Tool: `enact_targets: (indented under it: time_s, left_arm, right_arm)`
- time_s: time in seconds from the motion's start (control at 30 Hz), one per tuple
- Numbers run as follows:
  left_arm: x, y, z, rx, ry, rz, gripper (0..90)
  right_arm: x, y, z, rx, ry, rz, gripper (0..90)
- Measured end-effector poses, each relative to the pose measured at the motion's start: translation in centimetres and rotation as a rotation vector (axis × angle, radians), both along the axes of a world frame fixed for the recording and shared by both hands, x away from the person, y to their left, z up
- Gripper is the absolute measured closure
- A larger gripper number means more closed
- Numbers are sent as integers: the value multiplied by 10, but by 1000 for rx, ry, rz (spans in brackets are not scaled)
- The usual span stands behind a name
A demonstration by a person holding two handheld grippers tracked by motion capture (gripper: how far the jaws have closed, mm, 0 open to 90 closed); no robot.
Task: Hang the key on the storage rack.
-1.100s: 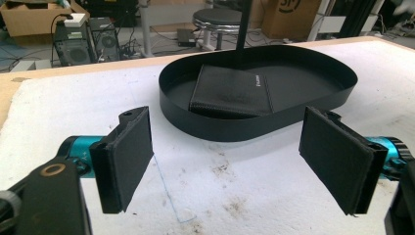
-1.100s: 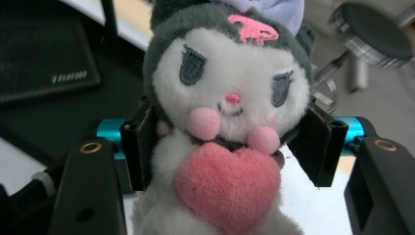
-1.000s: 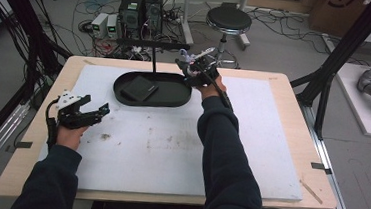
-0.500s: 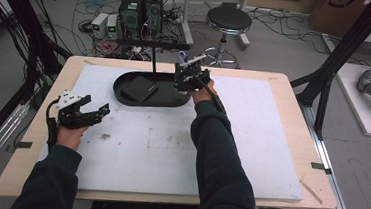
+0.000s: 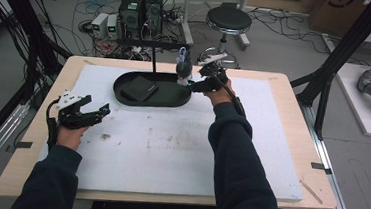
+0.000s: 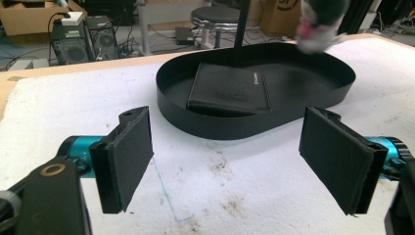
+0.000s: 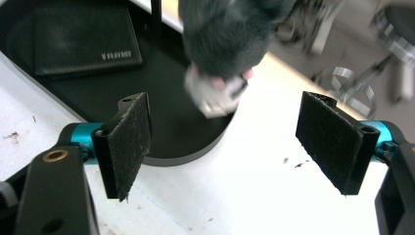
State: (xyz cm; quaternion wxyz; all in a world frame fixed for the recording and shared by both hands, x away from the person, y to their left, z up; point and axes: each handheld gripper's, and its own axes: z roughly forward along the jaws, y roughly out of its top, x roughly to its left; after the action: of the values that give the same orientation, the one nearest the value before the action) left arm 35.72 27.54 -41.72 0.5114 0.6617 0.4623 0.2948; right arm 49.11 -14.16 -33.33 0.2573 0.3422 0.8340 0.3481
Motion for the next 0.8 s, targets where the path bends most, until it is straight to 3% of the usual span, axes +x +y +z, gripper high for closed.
enact_targets:
  time_s: [0.07, 0.17, 0.23, 0.27, 0.33, 0.4, 0.5, 0.63, 0.8]
  left_arm:
    - [0, 0, 0, -2, -3, -2, 200]
    - [-1, -1, 1, -5, -10, -10, 200]
    - [0, -2, 0, -3, -9, -17, 200]
    - [0, -2, 0, -1, -4, -19, 200]
    - [0, -3, -1, 3, -5, -26, 200]
    - [0, -6, -1, 9, -6, -35, 200]
    - [0, -8, 0, 10, -8, -50, 200]
    - [1, -12, -1, 15, -12, -56, 200]
    - [1, -14, -1, 27, -17, -64, 200]
  right_arm:
    - [-7, -13, 2, 10, 0, -5, 217]
    - [-25, -35, 2, 68, -22, -5, 216]
    - [-37, -48, 0, 72, 0, -17, 211]
    - [-45, -56, -3, 87, -22, -6, 208]
    - [-57, -66, -6, 45, 3, -32, 204]
    - [-74, -80, -13, 65, -38, 1, 205]
    - [-93, -98, -24, 96, -46, -21, 205]
    - [-109, -124, -38, 144, -48, -50, 205]
    - [-122, -142, -52, 144, -70, -90, 205]
